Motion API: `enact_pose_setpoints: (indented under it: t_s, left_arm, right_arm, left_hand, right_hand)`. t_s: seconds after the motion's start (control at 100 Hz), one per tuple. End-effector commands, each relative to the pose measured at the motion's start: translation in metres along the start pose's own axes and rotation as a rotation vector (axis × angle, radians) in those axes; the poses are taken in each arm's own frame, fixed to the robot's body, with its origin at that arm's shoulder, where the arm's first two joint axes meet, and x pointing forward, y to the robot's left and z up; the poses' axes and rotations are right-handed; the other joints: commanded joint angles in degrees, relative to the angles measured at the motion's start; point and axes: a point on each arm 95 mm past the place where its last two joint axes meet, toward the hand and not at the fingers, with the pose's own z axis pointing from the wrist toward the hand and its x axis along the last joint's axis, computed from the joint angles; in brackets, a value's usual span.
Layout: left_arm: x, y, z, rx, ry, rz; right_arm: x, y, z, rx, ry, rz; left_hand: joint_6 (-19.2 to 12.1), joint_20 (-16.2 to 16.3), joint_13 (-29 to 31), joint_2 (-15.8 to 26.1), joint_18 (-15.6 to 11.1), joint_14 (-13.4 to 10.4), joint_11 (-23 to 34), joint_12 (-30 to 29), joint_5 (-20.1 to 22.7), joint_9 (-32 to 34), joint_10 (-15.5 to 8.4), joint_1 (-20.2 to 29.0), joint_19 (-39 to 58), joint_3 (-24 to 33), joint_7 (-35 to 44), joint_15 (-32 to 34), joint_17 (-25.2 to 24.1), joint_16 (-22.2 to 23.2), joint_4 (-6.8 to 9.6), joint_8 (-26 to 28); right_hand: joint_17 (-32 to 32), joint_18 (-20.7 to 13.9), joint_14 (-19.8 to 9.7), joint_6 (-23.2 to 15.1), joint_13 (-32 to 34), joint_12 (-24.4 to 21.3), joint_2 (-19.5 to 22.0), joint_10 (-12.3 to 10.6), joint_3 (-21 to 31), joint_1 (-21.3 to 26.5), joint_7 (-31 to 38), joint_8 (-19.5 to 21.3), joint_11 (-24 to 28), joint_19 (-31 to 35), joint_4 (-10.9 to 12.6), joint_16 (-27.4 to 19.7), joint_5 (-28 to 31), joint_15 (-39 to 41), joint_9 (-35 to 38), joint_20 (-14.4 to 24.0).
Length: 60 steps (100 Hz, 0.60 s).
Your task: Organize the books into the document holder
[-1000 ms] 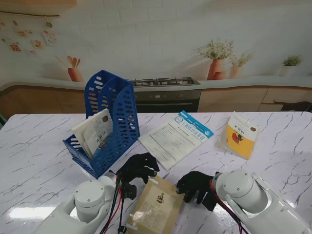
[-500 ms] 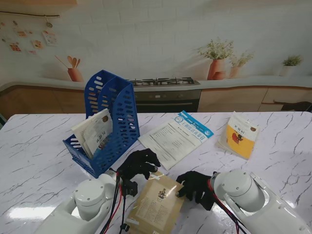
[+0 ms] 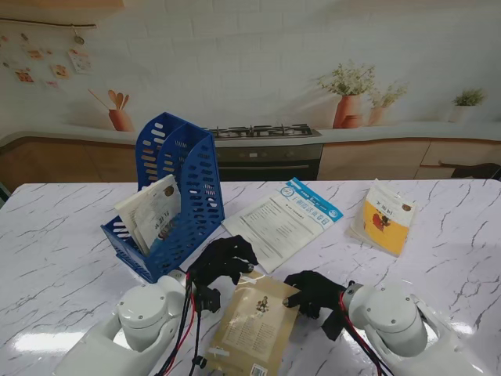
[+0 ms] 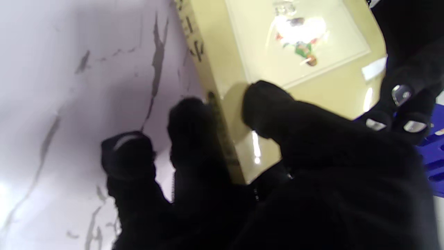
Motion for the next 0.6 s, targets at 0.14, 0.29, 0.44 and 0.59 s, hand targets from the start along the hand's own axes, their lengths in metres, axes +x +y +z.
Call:
enact_pose_setpoints:
  t_s: [0.14, 0.29, 0.44, 0.59]
  left_arm:
    - [0.012, 0.005, -0.003, -0.042, 0.051, 0.039]
    - [0.026, 0.0, -0.007, -0.049, 0.099, 0.082]
    - [0.043, -0.005, -0.013, -0.046, 0.15, 0.145]
    - [0.06, -0.01, -0.019, -0.016, 0.203, 0.239]
  right_arm:
    - [0.027, -0.005, -0.01, -0.06, 0.085, -0.063]
    - [0.045, 0.002, -0.024, -0.112, 0.137, -0.093]
    - [0.062, 0.012, -0.038, -0.156, 0.172, -0.149]
    - [0.073, 0.02, -0.051, -0.188, 0.186, -0.204]
  left_hand:
    - [-1.69, 6.46, -2.46, 3.32, -2.52, 2.2, -2.5, -3.0, -1.87, -1.75, -1.13, 5.65, -6.09, -5.47, -1.72, 1.73, -7.49, -1.62, 2.79, -2.66]
    - [-1.57, 22.69, -12.03, 4.52, 0.93, 3.62, -4.2, -6.33, -3.5, -4.41, -0.6, 2.73, -9.74, -8.01, -5.91, 6.95, -17.47, -12.54, 3.35, -6.83]
    - [-0.74, 26.74, -23.08, 6.54, 5.54, 3.1, 2.82, -17.94, -5.48, -15.45, 0.27, -5.5, -16.73, -8.25, -15.55, 5.9, -32.95, -27.86, 3.87, -9.99]
    - [-0.1, 21.79, -28.86, 9.42, 6.07, 2.87, 0.47, -25.82, -5.57, -20.73, 0.14, -11.99, -27.32, -8.4, -26.2, -1.46, -43.46, -32.25, 6.38, -12.6]
  right_hand:
    - [5.99, -14.59, -16.41, -19.48, 6.49, 10.49, 12.82, -5.8, 12.08, 9.44, 17.98, 11.1, 14.66, 9.07, 3.66, 3.35, 23.62, 12.15, 7.66, 3.8]
    - [7.68, -15.09, -17.27, -18.72, 7.04, 11.96, 13.27, -4.69, 11.39, 9.81, 17.79, 12.65, 15.84, 10.1, 3.26, 4.0, 23.77, 14.88, 6.83, 4.35]
    - [7.8, -15.33, -17.52, -18.46, 6.85, 12.24, 13.38, -4.22, 11.09, 10.06, 17.66, 13.17, 16.38, 10.14, 2.99, 4.19, 23.4, 15.65, 6.14, 4.5]
    - [7.8, -15.33, -17.66, -18.31, 6.51, 12.51, 13.34, -3.86, 10.81, 10.37, 17.53, 13.58, 16.74, 10.11, 2.68, 4.28, 23.08, 15.97, 5.5, 4.56]
